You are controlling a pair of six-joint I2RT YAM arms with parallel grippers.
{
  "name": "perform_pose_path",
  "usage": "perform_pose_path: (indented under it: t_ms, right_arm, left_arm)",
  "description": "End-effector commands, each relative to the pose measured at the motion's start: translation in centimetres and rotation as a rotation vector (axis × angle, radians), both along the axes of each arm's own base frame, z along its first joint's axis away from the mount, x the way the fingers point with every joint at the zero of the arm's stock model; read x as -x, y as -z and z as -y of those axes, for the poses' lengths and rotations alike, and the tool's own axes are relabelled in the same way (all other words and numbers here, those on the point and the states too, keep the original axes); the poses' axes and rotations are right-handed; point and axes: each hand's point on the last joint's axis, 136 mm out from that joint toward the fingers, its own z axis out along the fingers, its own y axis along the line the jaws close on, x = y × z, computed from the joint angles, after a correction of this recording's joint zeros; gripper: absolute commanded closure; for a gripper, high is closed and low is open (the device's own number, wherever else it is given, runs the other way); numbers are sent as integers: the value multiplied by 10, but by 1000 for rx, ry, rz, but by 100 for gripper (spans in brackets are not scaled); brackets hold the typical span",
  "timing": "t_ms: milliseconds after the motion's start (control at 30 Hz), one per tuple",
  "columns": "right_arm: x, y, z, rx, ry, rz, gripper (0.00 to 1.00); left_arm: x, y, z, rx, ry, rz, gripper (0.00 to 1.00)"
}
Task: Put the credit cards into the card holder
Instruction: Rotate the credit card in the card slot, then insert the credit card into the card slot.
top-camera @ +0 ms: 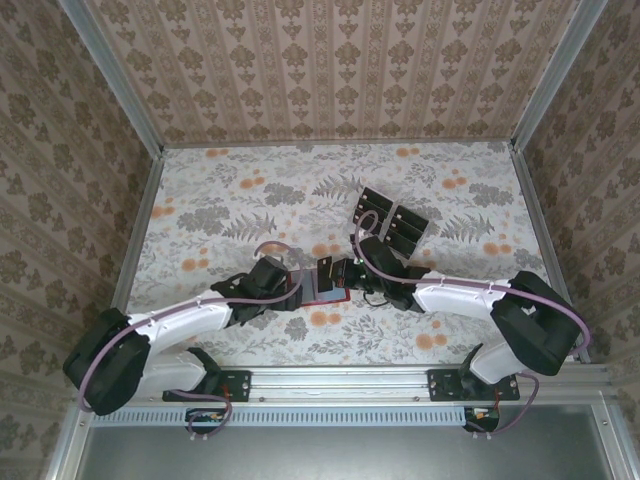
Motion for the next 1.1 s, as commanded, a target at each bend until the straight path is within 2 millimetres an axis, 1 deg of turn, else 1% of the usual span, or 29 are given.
perform_pose_path:
  t_ms: [0, 500, 667, 1067]
  right_arm:
    - [-3, -19, -4, -77, -10, 52, 100]
    - [-3, -13, 3, -109, 8, 73, 100]
    - [-2, -10, 3, -114, 7, 72, 100]
    - [-1, 1, -4, -148, -16, 72, 100]
  left_arm:
    - [-6, -4, -2, -25, -39, 17, 0]
    - [-4, 11, -8, -97, -51, -7, 0]
    - [-2, 14, -13, -117, -57, -12, 0]
    - [0, 17, -16, -124, -62, -16, 0]
